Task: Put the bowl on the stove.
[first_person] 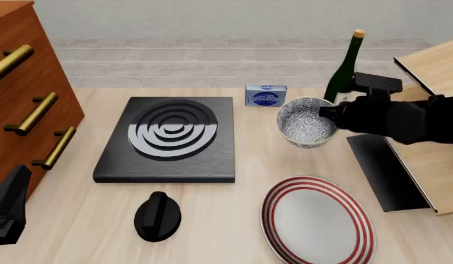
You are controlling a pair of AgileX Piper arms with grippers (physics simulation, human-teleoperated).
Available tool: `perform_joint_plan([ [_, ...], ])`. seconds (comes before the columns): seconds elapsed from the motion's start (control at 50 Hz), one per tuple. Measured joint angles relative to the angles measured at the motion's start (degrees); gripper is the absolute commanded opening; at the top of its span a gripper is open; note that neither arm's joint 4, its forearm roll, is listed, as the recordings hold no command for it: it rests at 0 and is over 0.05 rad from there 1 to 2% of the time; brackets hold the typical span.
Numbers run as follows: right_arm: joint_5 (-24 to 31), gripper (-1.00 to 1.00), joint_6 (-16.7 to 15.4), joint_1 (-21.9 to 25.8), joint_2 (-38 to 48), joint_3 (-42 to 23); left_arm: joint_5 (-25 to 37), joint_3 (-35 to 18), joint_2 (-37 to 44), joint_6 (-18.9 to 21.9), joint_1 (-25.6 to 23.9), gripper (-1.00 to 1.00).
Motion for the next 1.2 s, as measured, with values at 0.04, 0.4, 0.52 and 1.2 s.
perform_joint_plan([
  [0.04, 0.3, -1.00, 0.1, 0.2, -0.6, 0.0, 0.0, 0.0, 0.0, 0.0, 0.0, 1.00],
  [0.4, 4.2, -1.00, 1.6, 3.9, -6.4, -0.9, 0.0, 0.0, 0.0, 0.0, 0.0, 1.00],
  [0.52, 5.0, -1.00, 2.3, 5.4, -6.8, -1.9, 0.0, 0.0, 0.0, 0.0, 0.0, 1.00],
  [1.2, 9.4, -1.00, 7.4, 17.0, 4.6, -19.6, 0.0, 0.0, 0.0, 0.0, 0.0, 1.00],
])
